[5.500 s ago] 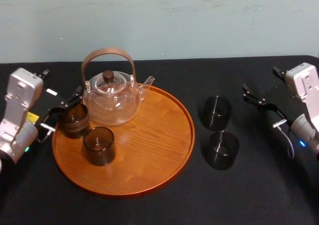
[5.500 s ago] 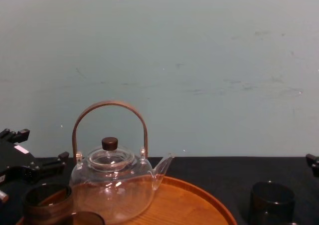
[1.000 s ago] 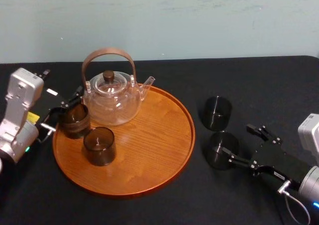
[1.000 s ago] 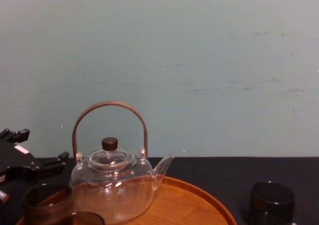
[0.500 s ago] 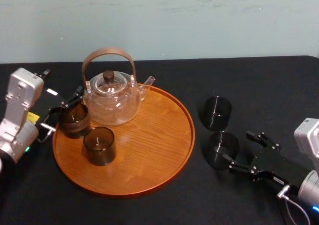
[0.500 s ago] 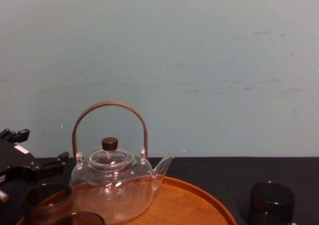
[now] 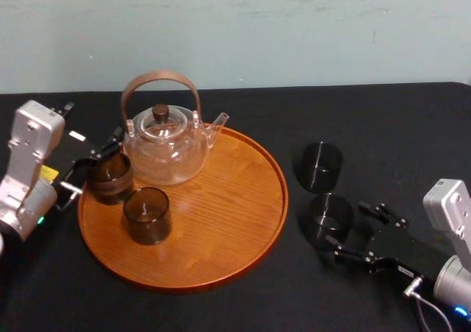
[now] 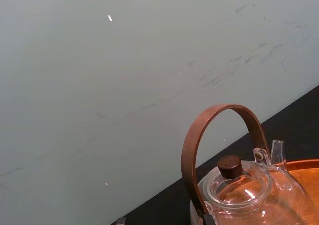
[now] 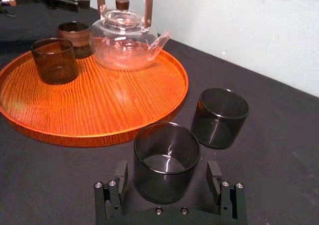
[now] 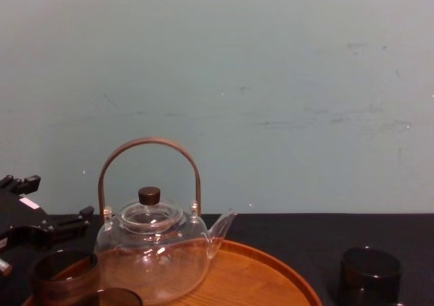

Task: Pick up the glass from the table and place it on the tray.

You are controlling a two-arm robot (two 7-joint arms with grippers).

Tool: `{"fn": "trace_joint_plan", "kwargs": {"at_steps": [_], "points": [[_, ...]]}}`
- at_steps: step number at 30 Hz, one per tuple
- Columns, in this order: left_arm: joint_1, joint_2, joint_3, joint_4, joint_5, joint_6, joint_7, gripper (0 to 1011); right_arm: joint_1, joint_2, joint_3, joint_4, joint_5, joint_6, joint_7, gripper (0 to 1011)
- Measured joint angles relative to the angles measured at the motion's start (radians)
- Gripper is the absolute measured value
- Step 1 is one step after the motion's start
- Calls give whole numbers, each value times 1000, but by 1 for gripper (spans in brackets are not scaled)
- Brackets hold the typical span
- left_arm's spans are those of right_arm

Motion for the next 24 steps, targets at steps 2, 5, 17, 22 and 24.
{"fn": "trace_joint_plan", "kwargs": {"at_steps": [2, 5, 17, 22, 24], "points": [[0, 0, 0, 0, 0, 0, 0, 1001, 4, -5, 0, 5, -3, 4, 5, 1002], [0, 0, 0, 0, 0, 0, 0, 1001, 12, -14, -1, 15, -7, 13, 16, 1002], [0, 0, 0, 0, 0, 0, 0, 1001, 61, -50, -15, 57, -32, 44, 44, 1002], [0, 0, 0, 0, 0, 0, 0, 1001, 89, -65, -22, 79, -36, 59, 52, 1002], [0, 0, 0, 0, 0, 0, 0, 1001, 102, -71, -26, 87, -35, 66, 58, 1002]]}}
